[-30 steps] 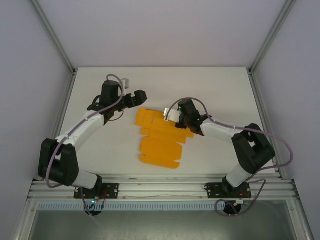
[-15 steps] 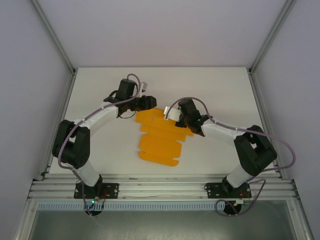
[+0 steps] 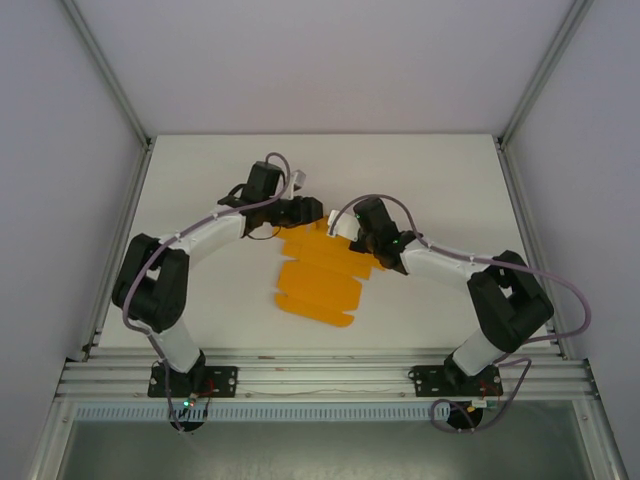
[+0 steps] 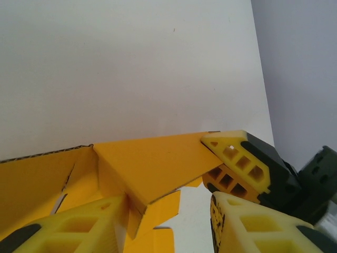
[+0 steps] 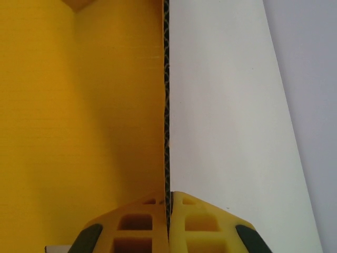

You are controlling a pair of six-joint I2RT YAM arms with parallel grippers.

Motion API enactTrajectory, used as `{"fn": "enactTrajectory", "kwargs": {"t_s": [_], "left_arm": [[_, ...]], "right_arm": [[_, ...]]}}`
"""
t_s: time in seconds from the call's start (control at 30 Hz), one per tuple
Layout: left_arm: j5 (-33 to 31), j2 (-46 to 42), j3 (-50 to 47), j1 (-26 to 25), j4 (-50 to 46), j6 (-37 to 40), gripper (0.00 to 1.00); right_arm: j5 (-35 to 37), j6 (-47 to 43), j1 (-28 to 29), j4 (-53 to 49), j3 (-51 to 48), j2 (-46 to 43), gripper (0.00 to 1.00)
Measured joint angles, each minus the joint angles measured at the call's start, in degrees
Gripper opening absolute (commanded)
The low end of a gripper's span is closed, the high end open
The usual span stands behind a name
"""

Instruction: Assemble paper box

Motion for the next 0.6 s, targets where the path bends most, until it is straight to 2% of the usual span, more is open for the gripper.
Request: {"fn": "enactTrajectory", "kwargs": {"t_s": [0.23,0.6], "left_arm": [[0.8,2.3,0.0,-0.1,2.0,-2.8,0.39],[0.1,2.3,-0.2,-0.5,4.5,-5.3,0.41]], "right_arm": [[0.6,-0.3,0.1,1.4,-0.3,0.0,0.00],[0.7,-0.2,0.4,2.9,-1.9,-0.8,0.00]]}}
